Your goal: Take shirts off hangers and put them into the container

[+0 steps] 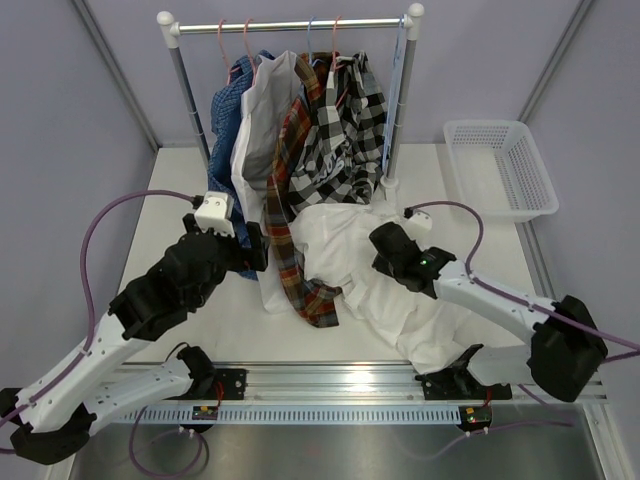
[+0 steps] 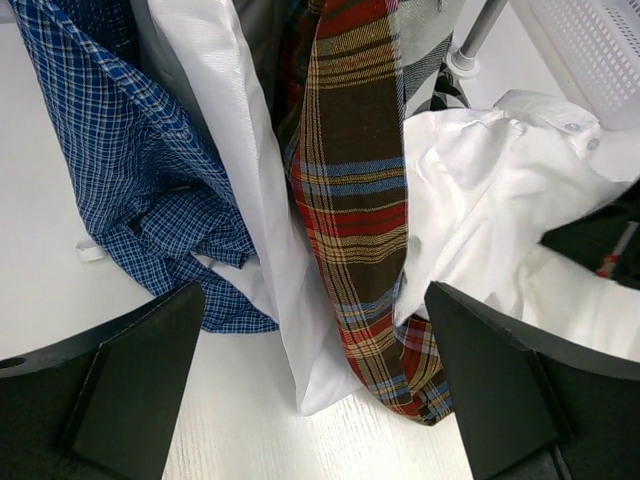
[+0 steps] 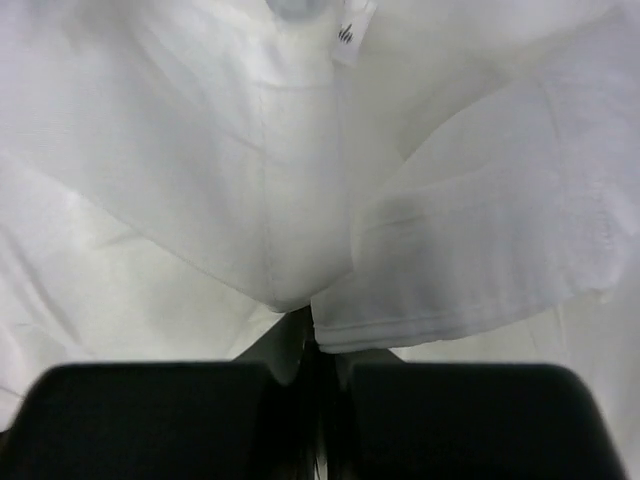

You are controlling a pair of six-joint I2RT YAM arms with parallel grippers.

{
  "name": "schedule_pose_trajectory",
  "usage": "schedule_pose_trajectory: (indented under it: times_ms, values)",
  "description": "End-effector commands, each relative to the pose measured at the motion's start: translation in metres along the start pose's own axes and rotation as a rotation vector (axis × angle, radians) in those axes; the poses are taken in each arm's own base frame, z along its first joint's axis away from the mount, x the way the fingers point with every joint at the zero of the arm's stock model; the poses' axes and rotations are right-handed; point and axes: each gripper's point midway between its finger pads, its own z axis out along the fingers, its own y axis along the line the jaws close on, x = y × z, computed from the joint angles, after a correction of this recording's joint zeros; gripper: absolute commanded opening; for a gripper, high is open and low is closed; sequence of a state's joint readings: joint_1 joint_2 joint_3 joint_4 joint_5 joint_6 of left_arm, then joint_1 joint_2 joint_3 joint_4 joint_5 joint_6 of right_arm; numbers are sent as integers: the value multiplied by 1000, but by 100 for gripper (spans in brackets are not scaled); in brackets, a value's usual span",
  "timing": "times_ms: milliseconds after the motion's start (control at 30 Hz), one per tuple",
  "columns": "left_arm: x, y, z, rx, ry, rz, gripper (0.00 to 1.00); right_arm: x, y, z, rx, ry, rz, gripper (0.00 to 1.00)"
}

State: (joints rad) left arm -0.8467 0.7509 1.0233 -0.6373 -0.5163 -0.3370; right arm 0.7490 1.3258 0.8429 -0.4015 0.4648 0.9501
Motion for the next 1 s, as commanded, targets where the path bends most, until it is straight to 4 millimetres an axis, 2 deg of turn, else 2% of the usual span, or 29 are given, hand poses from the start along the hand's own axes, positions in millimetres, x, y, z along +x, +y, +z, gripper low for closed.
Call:
schedule_pose_trajectory:
  times_ms: [0, 67, 133, 167, 200, 267, 300, 367, 400, 433, 467, 500, 533, 567, 600, 633, 667, 700, 733, 767, 800, 833, 867, 900, 933, 967]
  values:
    - [-5, 1, -2, 8, -29, -7, 99, -57, -36, -30, 133, -193, 29, 0]
    - [-4, 2, -2, 7, -27, -1, 99, -87, -47, -54, 147, -263, 4, 0]
    - [-4, 2, -3, 9, -31, -2, 99, -135, -47, -83, 129, -371, 32, 0]
    - [-6, 2, -5, 14, -38, -7, 99, -152, -48, -94, 135, -407, -18, 0]
    - [-6, 1, -6, 19, -38, -7, 99, -183, -38, -117, 109, -472, 2, 0]
    - [-7, 1, -7, 25, -41, -10, 99, -224, -45, -139, 162, -553, -35, 0]
    - [-8, 1, -8, 29, -44, -11, 99, -258, -36, -167, 137, -629, -1, 0]
    - [-10, 0, -9, 32, -48, -10, 99, -303, -40, -186, 200, -723, -37, 0]
    - [-13, 0, -10, 34, -54, -12, 99, -338, -30, -220, 161, -824, 9, 0]
    - [-15, -1, -11, 37, -59, -15, 99, -356, -27, -219, 185, -846, -4, 0]
    - [-17, 0, -12, 37, -64, -18, 99, -389, -31, -252, 202, -931, 18, 0]
    - [-19, -1, -12, 38, -67, -23, 99, -405, -31, -260, 210, -966, 23, 0]
    - [-22, -1, -13, 40, -72, -27, 99, -424, -24, -251, 220, -991, 18, 0]
    - [-24, -2, -13, 43, -74, -30, 99, -441, -31, -258, 259, -1029, 8, 0]
    - [-25, -2, -14, 39, -77, -31, 99, -463, -28, -286, 244, -1110, 42, 0]
    - [-25, -2, -13, 35, -75, -30, 99, -480, -22, -275, 255, -1137, 44, 0]
    - [-28, 0, -13, 25, -82, -34, 99, -499, -27, -298, 270, -1208, 59, 0]
    - [-30, 0, -12, 19, -84, -37, 99, -510, -27, -302, 272, -1241, 69, 0]
    - [-29, 0, -11, 15, -78, -35, 99, -525, -24, -285, 284, -1262, 54, 0]
    - [-32, -1, -12, 17, -83, -43, 99, -539, -30, -303, 301, -1322, 66, 0]
    - [-33, -1, -11, 13, -83, -45, 99, -548, -32, -302, 312, -1347, 71, 0]
    - [-33, -1, -10, 9, -82, -48, 99, -560, -31, -284, 320, -1358, 65, 0]
    - [-33, 0, -9, -1, -81, -48, 99, -567, -34, -280, 328, -1374, 61, 0]
    - [-32, 0, -8, -7, -79, -49, 99, -576, -41, -288, 337, -1411, 74, 0]
    - [-31, 1, -7, -13, -75, -49, 99, -586, -41, -274, 331, -1434, 69, 0]
    - [-30, 1, -4, -25, -71, -48, 99, -591, -39, -269, 322, -1457, 68, 0]
